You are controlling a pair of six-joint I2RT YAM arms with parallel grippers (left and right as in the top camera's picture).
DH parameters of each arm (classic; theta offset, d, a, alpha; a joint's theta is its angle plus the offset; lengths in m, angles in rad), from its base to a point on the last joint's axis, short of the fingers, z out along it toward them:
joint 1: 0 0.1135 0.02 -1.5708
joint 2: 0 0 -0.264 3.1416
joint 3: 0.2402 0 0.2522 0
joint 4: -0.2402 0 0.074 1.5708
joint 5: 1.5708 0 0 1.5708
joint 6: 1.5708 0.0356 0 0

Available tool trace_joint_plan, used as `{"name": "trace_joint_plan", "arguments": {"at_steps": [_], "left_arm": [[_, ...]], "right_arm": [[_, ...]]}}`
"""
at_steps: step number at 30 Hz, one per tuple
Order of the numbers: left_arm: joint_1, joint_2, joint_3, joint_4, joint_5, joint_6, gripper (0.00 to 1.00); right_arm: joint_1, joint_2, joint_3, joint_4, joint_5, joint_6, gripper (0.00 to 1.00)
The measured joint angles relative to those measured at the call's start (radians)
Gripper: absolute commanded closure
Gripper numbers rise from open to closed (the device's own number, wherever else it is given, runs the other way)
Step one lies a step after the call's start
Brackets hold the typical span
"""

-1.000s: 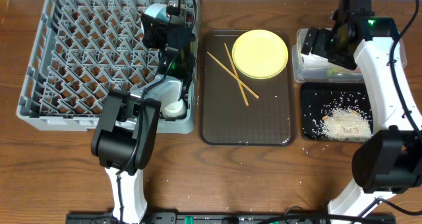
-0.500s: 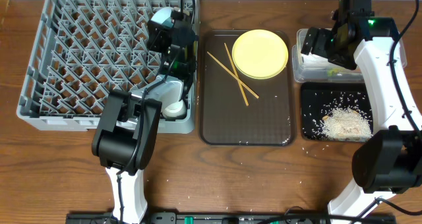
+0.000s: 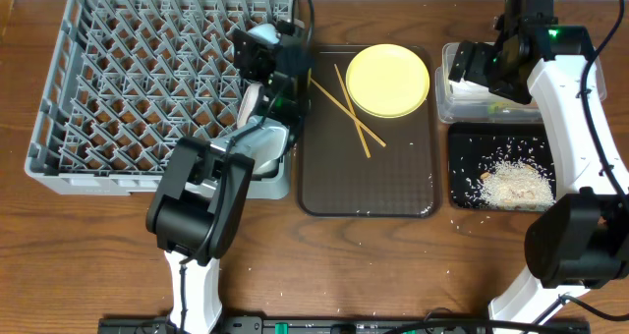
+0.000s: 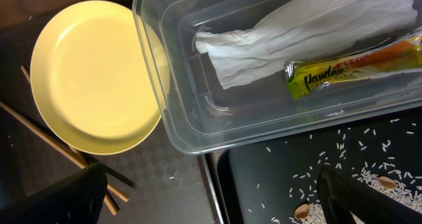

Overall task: Sort waste into correct bins and load items into the dishwasher
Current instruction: 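Lower the blue bowl into the rack and open the left gripper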

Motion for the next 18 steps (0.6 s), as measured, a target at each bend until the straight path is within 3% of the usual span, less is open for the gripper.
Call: {"name": "trace_joint_plan", "arguments": {"at_steps": [5, 9, 18], "left_arm": [[-0.007, 0.000, 0.000, -0.049, -0.001, -0.036, 0.32], [-0.007, 0.000, 0.000, -0.045, -0.001, -0.057, 0.19], [-0.007, -0.004, 0.000, 0.011, -0.011, -0.077, 0.17]], "right_arm": [[0.000, 0.000, 0.000, 0.000, 0.000, 0.000, 0.01], [0.000, 0.000, 0.000, 0.000, 0.000, 0.000, 0.01], [0.000, 0.000, 0.000, 0.000, 0.000, 0.000, 0.01]]}}
